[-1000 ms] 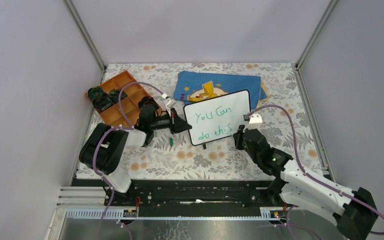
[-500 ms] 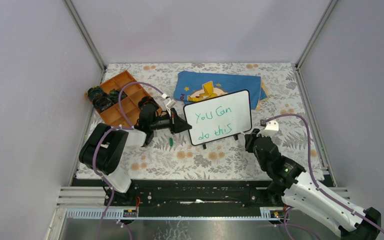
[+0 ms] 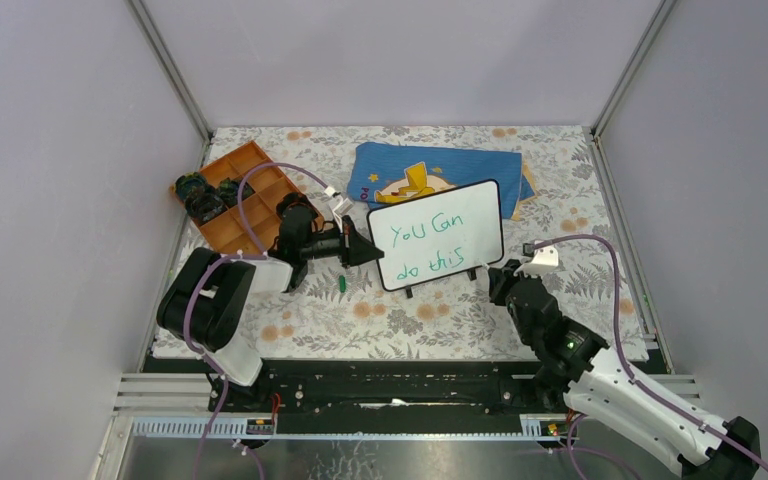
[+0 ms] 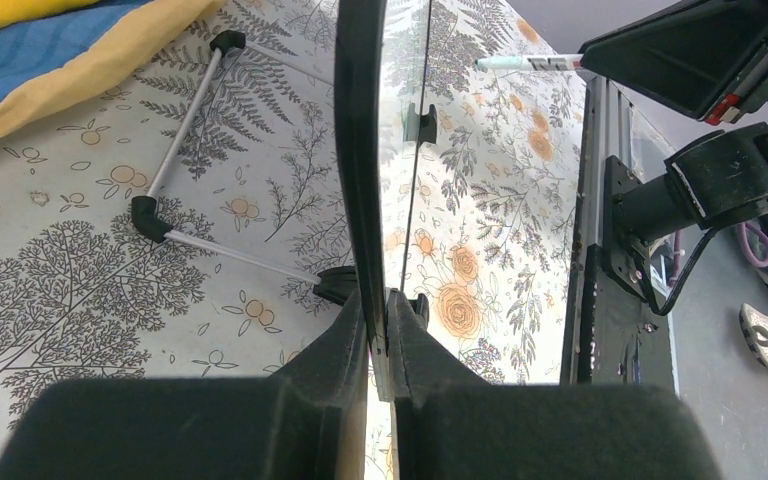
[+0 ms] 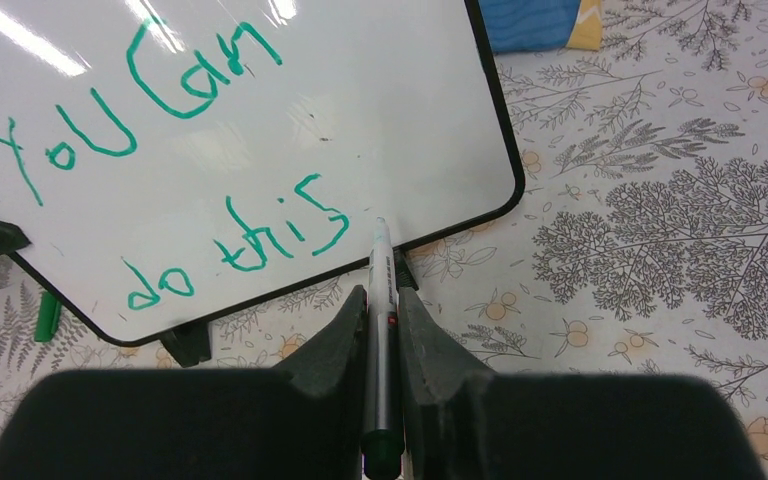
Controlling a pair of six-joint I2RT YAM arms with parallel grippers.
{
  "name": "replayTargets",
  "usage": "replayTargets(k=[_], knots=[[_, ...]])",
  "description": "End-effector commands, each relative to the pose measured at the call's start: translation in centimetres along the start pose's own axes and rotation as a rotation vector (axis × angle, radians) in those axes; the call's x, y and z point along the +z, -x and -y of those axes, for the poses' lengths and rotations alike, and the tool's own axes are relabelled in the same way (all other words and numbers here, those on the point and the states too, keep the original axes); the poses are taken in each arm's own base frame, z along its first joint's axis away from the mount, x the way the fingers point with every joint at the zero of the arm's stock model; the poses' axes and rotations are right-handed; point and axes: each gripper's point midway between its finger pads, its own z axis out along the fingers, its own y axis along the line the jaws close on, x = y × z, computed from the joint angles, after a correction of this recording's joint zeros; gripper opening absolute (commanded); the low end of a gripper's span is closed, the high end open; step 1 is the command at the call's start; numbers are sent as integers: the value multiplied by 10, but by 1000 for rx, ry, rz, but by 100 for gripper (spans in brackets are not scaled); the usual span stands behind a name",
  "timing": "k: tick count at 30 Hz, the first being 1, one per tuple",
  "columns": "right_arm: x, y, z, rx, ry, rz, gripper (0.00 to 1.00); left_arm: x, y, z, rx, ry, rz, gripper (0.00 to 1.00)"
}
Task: Write a sentence on the whiteboard
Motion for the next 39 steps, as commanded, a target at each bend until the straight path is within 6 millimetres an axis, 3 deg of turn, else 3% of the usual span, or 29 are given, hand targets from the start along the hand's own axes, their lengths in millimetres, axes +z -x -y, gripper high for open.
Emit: replayTargets(k=[1,18,39], knots=[[-1,21,-6,32,24,75,0,-1,-41,-8,-71,44,-118,0],[1,26,-11,52,72,137,0,0,-48,-8,-60,59,-154,0],[4,15,-17,29,99,100,0,2,-51,-10,-50,72,-170,0]])
